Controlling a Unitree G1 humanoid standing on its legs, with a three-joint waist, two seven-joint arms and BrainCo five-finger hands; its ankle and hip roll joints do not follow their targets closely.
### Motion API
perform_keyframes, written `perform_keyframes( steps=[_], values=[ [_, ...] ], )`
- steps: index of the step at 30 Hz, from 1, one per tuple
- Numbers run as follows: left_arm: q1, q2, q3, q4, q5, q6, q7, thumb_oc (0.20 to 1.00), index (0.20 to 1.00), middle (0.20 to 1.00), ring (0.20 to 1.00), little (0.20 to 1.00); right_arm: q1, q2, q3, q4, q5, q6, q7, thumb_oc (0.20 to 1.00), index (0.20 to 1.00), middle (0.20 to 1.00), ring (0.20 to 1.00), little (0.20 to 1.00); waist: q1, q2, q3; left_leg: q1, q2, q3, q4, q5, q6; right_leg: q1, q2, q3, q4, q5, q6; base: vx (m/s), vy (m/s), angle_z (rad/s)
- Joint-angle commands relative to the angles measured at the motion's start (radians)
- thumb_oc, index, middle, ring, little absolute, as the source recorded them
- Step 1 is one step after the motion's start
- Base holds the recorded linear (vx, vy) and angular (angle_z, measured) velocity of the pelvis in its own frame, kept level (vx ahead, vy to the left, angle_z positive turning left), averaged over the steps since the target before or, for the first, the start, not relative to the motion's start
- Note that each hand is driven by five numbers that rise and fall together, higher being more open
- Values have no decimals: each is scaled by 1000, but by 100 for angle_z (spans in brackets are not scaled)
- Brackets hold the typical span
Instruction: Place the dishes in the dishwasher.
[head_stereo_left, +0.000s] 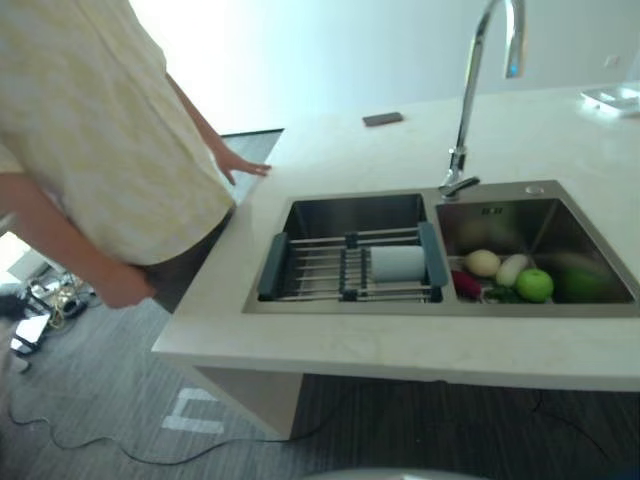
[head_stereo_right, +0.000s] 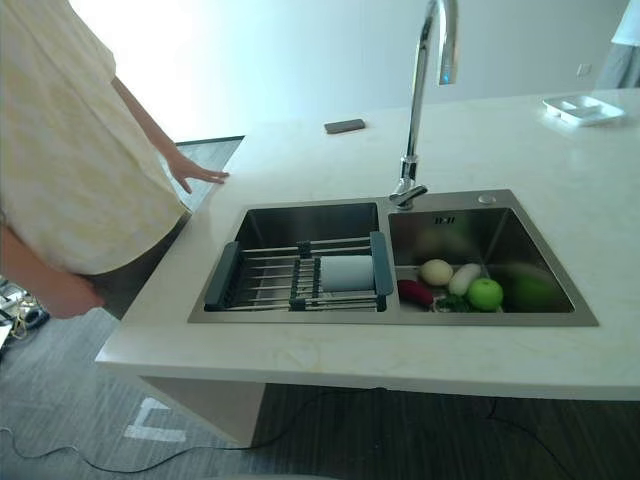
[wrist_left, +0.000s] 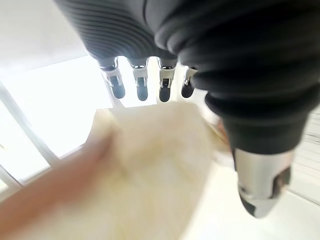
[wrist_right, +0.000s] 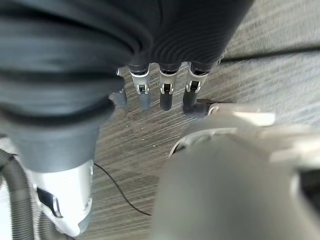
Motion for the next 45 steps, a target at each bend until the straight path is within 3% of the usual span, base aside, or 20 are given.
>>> perform_keyframes(
  steps=[1,2,4,10,14,19,21,22,23,33,35,45],
  values=[
    [-97,-57,4,25,117,-23,-55,1000,1000,1000,1000,1000,-77,47,5,4,54,-28,-17,1000,1000,1000,1000,1000,-6,-51,62,29,8,21,8,-82,2,35,-42,3,-51,18,34,-4,-71,-17],
    [-132,-103,-56,-42,161,-67,-119,1000,1000,1000,1000,1000,-74,53,-2,4,62,-20,-19,1000,1000,1000,1000,1000,-16,-55,60,34,8,27,8,-86,3,35,-38,13,-53,18,34,-12,-36,-20],
    [-165,-163,-132,-113,212,-87,-186,1000,1000,1000,1000,1000,-68,62,-10,10,46,-12,-21,1000,1000,1000,1000,1000,-31,-57,61,45,7,36,10,-96,5,39,-33,26,-54,16,35,4,-23,-23],
    [-240,-205,-269,-174,314,-134,-315,1000,1000,1000,1000,1000,-59,65,-14,48,27,-14,-12,1000,1000,1000,1000,1000,-65,-59,57,54,10,65,8,-95,8,30,-25,56,-57,25,39,3,-3,-18],
    [-319,-211,-349,-201,315,-74,-417,1000,1000,1000,1000,1000,-58,61,-19,66,7,-20,4,1000,1000,1000,1000,1000,-92,-57,54,60,12,85,5,-95,7,24,-20,72,-60,31,43,9,-8,-20],
    [-426,-176,-449,-118,282,2,-465,1000,1000,1000,1000,1000,-60,48,2,60,7,-13,18,1000,1000,1000,1000,1000,-130,-54,48,69,12,113,6,-95,6,16,-14,102,-64,38,48,32,-14,-19],
    [-478,-154,-490,-58,219,31,-519,1000,1000,1000,1000,1000,-55,39,13,49,7,-1,20,1000,1000,1000,1000,1000,-149,-51,48,73,13,129,7,-95,5,12,-14,113,-67,44,51,50,1,-27],
    [-514,-149,-521,-11,188,88,-573,1000,1000,1000,1000,1000,-52,30,18,49,-4,6,25,1000,1000,1000,1000,1000,-164,-47,48,74,14,140,7,-93,4,9,-15,119,-70,48,53,41,9,-25],
    [-530,-147,-534,6,190,105,-591,1000,1000,1000,1000,1000,-52,28,17,51,-8,8,27,1000,1000,1000,1000,1000,-166,-45,48,74,14,143,8,-93,3,8,-15,122,-71,50,54,37,6,-18],
    [-745,-35,-742,351,234,204,-814,1000,1000,1000,1000,1000,-43,-32,19,65,-25,19,53,1000,1000,1000,1000,1000,-234,-12,62,63,-1,183,15,-91,-4,-21,-27,157,-97,84,75,40,3,-19],
    [-758,-32,-761,400,250,235,-809,1000,1000,1000,1000,1000,-50,-46,18,58,-16,21,53,1000,1000,1000,1000,1000,-244,-4,70,54,-7,186,16,-90,-4,-33,-33,166,-99,91,79,32,46,-9],
    [-771,-92,-775,502,267,176,-732,1000,1000,1000,1000,1000,-88,-100,19,7,1,32,60,1000,1000,1000,1000,1000,-272,17,148,-15,-43,175,32,-81,6,-113,-63,205,-92,125,93,-26,54,-19]
  ],
)
